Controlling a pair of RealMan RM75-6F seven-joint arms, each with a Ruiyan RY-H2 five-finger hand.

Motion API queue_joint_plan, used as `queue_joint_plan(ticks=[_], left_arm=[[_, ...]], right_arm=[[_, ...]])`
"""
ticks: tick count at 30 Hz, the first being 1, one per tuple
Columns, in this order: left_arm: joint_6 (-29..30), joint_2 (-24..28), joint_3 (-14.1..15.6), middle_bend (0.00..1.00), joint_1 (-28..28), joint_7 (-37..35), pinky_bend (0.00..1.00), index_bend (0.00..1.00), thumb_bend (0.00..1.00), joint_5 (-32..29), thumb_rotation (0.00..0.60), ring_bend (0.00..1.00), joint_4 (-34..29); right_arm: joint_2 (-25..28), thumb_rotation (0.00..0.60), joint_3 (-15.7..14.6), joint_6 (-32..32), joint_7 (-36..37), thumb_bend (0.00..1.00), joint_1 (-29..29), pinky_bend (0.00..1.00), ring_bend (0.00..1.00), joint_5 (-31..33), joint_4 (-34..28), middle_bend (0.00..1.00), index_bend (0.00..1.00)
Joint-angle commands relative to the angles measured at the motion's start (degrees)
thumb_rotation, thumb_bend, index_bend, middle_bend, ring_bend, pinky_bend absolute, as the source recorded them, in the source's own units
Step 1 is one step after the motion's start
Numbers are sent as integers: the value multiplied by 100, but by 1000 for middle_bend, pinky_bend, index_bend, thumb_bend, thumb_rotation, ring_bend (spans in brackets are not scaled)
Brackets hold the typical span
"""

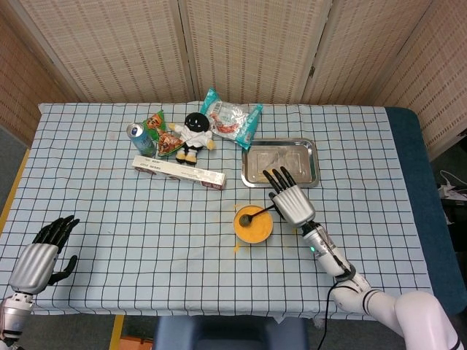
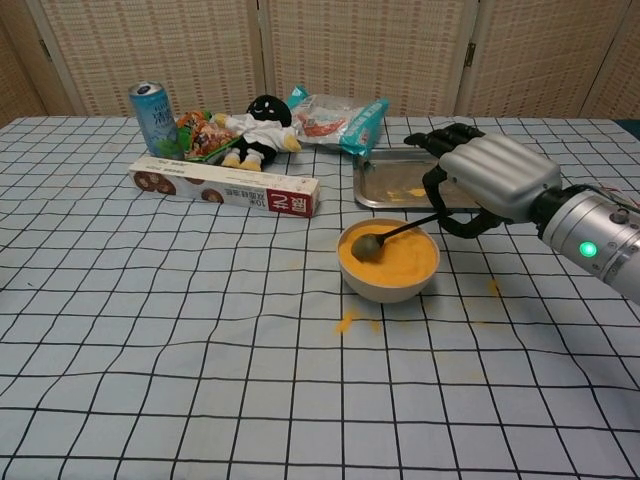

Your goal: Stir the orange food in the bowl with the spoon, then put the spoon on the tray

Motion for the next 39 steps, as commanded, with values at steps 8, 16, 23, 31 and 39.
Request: queue_joint_plan(ticks=[8, 16, 23, 31, 39], left_arm=[[40, 1, 19, 0, 14, 5, 112, 0, 473, 51, 600, 0, -3], [71, 6, 32, 0, 25, 0, 111, 0, 473, 88, 600, 0, -5], [87, 6, 54, 0, 26, 11, 112, 0, 473, 142, 600, 0, -23], [110, 21, 82, 0, 32, -18, 112, 0, 473, 203, 600, 0, -36], [129, 47, 93, 0, 34, -82, 112, 0, 473, 235, 600, 0, -36]], right_arm=[[590, 600, -23, -314, 36, 673, -18, 7, 0, 122, -892, 41, 799], [1721, 600, 162, -1532, -250, 760, 165, 14, 0, 935, -2437, 82, 855], [2489, 600, 470, -2327, -656, 817, 423, 28, 0, 2057, -3374, 98, 876], [2814, 600, 447, -2917, -1560, 822, 1097, 37, 0, 3493, -3645, 113, 893], [2703, 600, -53, -3218, -2458, 846, 2118, 37, 0, 5235, -3473, 112, 897]])
